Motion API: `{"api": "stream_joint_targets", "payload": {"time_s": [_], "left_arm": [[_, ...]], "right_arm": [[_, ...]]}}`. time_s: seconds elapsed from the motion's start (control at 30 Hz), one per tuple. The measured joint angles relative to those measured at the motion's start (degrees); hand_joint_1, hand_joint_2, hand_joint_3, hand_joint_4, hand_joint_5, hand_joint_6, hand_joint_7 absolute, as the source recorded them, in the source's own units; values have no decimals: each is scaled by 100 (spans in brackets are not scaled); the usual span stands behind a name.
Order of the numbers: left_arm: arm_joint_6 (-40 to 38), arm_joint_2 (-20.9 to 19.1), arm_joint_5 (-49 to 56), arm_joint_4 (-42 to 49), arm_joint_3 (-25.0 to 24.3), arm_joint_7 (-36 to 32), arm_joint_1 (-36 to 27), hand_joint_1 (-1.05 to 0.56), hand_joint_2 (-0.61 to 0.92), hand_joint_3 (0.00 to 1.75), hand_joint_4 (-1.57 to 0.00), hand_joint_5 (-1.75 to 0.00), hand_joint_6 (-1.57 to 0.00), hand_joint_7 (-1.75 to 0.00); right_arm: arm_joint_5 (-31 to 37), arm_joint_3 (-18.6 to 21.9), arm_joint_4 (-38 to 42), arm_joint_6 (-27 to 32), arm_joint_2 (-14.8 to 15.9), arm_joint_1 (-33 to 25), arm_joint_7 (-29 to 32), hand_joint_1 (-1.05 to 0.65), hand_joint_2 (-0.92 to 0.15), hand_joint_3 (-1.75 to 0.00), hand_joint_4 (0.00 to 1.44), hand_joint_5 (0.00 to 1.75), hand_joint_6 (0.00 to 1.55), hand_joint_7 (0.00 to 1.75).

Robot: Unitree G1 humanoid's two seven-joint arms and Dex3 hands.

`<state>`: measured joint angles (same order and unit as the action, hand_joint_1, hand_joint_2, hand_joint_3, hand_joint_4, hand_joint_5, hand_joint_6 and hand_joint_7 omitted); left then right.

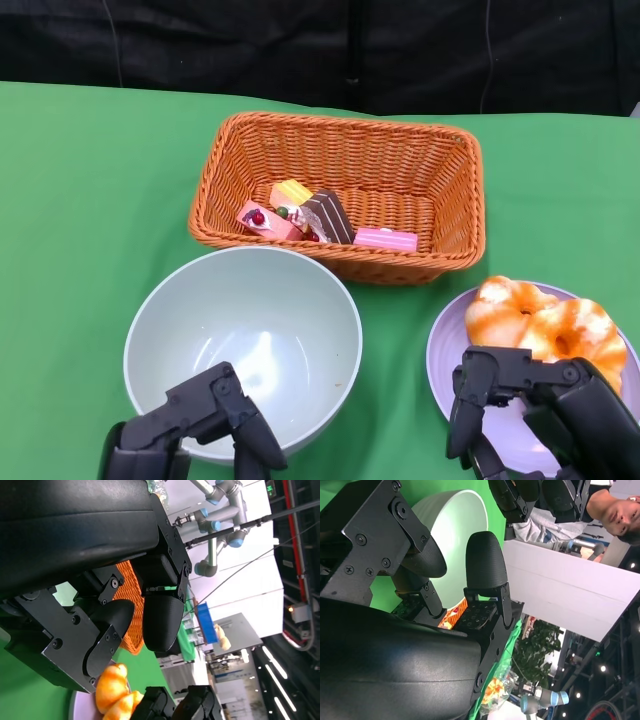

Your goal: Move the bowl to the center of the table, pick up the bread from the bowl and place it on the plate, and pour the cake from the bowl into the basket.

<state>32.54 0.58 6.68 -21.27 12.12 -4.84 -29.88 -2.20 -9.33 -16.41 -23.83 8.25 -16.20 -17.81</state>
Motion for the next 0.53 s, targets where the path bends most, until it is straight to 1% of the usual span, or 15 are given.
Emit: {"api": "stream_joint_targets", "payload": {"time_s": [0.27,0.43,0.53], "left_arm": [[157,57,-37,195,-6,0,216,4,27,167,-90,-175,-82,-161],[155,112,-48,261,-9,19,360,1,25,167,-88,-174,-84,-158],[155,122,-134,265,23,29,358,1,26,163,-88,-173,-85,-155]], "right_arm": [[-9,-5,255,-231,1,34,-79,-3,-15,-175,87,168,85,146],[-67,-52,428,-430,3,59,-202,-4,-15,-175,86,168,85,146],[-53,-96,465,-532,3,57,-216,-5,-13,-175,85,168,85,146]]}}
